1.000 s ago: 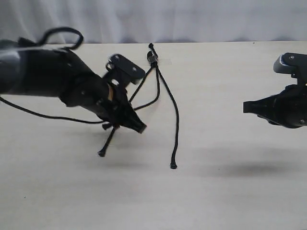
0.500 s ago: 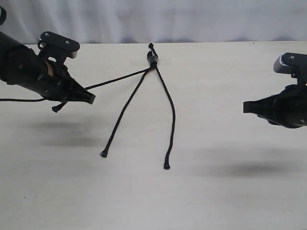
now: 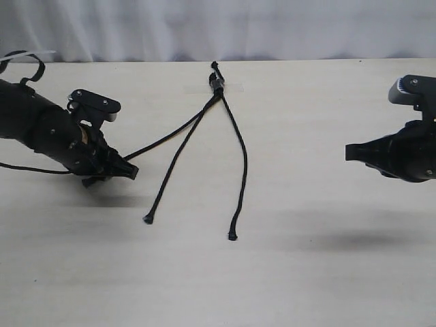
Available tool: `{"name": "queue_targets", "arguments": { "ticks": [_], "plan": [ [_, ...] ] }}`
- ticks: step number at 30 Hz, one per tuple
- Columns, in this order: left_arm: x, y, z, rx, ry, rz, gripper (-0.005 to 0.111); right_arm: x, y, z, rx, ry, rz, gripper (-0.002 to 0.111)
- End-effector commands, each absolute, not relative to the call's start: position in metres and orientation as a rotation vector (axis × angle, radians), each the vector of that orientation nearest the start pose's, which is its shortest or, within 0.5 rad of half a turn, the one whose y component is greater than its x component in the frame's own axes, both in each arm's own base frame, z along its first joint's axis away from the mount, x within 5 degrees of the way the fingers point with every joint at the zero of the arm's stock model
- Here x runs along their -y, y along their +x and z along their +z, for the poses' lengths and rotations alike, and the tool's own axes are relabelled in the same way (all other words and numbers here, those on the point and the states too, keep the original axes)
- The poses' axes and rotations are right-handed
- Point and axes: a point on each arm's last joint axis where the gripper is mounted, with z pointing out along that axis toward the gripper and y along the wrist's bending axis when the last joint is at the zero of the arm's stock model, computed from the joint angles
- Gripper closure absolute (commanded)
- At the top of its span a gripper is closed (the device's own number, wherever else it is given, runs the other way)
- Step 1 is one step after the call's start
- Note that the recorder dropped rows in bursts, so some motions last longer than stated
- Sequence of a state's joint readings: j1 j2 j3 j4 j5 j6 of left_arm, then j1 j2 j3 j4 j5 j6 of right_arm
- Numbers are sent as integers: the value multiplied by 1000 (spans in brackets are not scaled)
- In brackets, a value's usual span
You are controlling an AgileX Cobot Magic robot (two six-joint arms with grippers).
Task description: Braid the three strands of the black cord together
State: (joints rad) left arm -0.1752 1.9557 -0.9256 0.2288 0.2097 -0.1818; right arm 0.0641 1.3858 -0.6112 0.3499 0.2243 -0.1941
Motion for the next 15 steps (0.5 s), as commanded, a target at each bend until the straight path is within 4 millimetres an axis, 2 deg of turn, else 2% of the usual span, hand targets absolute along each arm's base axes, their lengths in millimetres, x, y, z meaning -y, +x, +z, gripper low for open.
{"name": "queue_targets", "arguments": {
  "ticks": [1, 5, 10, 12, 15],
  "plan": [
    [55, 336, 93, -2747, 251, 28, 59, -23, 251, 196, -2457, 97, 198, 104],
    [53, 338, 112, -2751, 240, 51, 57, -37, 251, 198, -2453, -6, 213, 104],
    [52, 335, 160, -2668, 226, 59, 57, -86, 253, 216, -2396, -279, 289, 104],
    [51, 329, 186, -2591, 219, 49, 63, -106, 256, 227, -2372, -362, 332, 104],
    [48, 314, 224, -2453, 215, 32, 79, -137, 261, 237, -2371, -491, 390, 104]
  ]
}}
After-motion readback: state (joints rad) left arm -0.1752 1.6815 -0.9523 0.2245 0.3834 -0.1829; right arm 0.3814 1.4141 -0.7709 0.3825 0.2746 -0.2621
